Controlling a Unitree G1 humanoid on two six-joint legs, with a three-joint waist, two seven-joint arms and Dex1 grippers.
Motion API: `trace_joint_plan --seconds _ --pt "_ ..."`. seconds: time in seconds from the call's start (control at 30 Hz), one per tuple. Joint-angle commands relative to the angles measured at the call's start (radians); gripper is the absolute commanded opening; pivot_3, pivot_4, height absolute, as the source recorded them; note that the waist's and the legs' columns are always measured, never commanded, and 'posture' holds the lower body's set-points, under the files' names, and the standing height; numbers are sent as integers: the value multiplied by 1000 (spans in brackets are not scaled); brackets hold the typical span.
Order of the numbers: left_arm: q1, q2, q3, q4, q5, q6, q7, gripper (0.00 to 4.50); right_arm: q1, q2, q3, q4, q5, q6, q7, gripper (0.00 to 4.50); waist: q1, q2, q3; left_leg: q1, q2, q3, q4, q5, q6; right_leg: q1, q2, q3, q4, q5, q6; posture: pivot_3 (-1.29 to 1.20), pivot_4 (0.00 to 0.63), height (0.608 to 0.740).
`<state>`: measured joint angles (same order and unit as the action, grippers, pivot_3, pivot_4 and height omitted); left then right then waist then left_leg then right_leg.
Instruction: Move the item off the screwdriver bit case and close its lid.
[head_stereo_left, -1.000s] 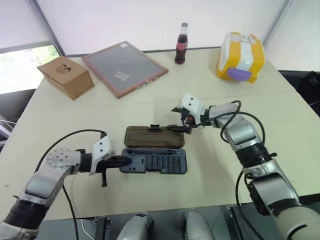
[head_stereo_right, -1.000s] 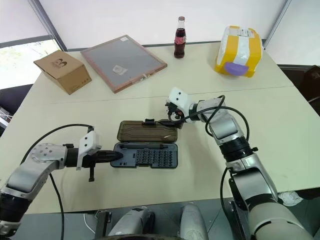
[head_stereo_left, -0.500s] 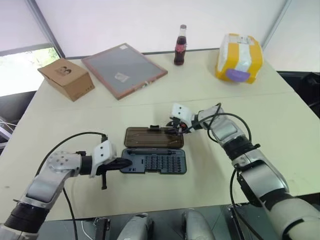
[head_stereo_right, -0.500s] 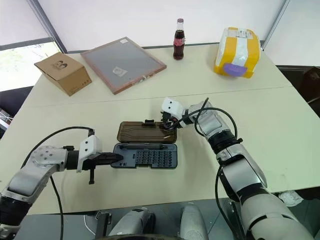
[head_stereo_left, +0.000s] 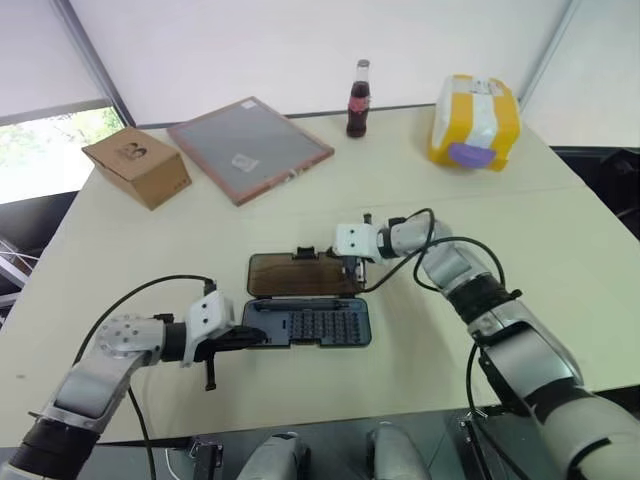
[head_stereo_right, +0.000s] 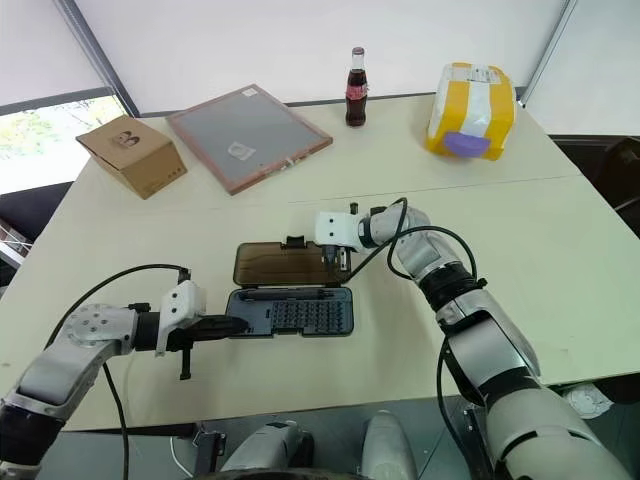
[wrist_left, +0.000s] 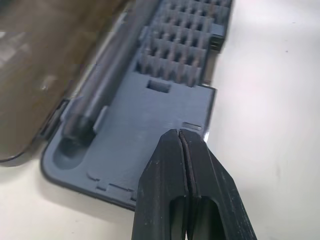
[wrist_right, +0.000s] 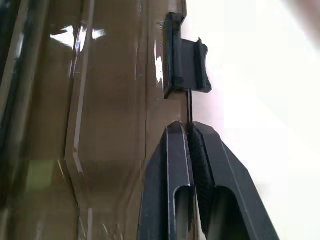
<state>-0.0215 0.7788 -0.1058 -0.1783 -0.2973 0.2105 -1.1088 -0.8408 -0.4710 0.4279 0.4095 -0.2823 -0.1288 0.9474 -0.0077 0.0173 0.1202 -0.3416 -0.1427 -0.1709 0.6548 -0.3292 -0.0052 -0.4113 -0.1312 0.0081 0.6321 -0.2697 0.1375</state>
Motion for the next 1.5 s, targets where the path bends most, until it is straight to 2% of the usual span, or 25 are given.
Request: trace_joint_plan --seconds 0.03,0.17,0.4,0.53,0.63,0.73,0.8,0.87,1.0,1.13,1.27,1.43,1.5 --pt "27 5 -61 53 42 49 -10 0 73 -55 -74 -302 1 73 -15 54 3 0 0 0 0 0 0 0 0 0 0 0 0 0 0 0 150 740" --pt "1 -7 -65 45 25 72 -15 0 165 -77 -73 -474 -11 141 -14 54 7 0 0 0 0 1 0 0 0 0 0 1 -1 0 0 0 150 740" --pt "-39 -37 -29 -21 -74 192 -2 0 190 -85 -62 -474 -32 140 -44 54 11 -2 2 0 0 2 -1 0 1 -1 1 4 -2 0 0 0 150 740" --pt "-80 -53 87 -140 -318 450 49 0 193 -106 -51 -455 -51 83 -55 54 11 -9 9 -2 1 2 -1 0 1 -3 2 4 -1 0 0 0 150 740" --pt "-135 -64 191 -182 -473 586 115 0 194 -118 -47 -442 -64 43 -65 54 7 -11 11 -19 2 1 7 0 1 -18 4 5 3 0 0 0 150 740" --pt "-226 -129 295 -139 -542 636 259 0 195 -122 -47 -430 -72 13 -74 54 7 -12 13 -21 1 1 9 0 0 -19 3 4 4 0 0 0 150 740" --pt "-316 -200 356 -23 -495 602 408 0 194 -126 -45 -422 -82 -9 -81 54 7 -13 14 -20 1 2 10 0 0 -18 3 4 3 0 0 0 150 740" --pt "-365 -224 369 58 -439 568 474 0 190 -125 -42 -412 -91 -24 -87 54 3 -13 14 -19 1 2 10 0 0 -17 3 3 3 0 0 0 150 740" --pt "-401 -200 234 250 -212 390 470 0 176 -112 -42 -398 -101 -36 -102 54 -10 -13 14 -19 1 3 8 0 0 -17 3 3 2 0 0 0 150 740" --pt "-476 -246 145 462 -100 261 421 0 166 -96 -37 -391 -109 -33 -110 54 -4 -14 14 -20 1 3 9 0 0 -17 3 3 2 0 0 0 150 740" --pt "-504 -255 96 541 -90 249 279 0 165 -89 -40 -393 -113 -26 -109 54 -8 -14 14 -21 0 2 11 0 0 -18 3 2 2 0 1 0 150 740" --pt "-506 -275 108 540 -145 298 159 0 166 -89 -49 -404 -113 -3 -107 54 -11 -14 14 -22 0 2 10 0 0 -19 3 2 3 0 1 0 150 740" --pt "-510 -283 116 536 -155 312 142 0 167 -89 -53 -410 -111 8 -108 621 -11 -14 14 -22 0 2 11 0 0 -19 3 2 3 0 1 0 150 740"
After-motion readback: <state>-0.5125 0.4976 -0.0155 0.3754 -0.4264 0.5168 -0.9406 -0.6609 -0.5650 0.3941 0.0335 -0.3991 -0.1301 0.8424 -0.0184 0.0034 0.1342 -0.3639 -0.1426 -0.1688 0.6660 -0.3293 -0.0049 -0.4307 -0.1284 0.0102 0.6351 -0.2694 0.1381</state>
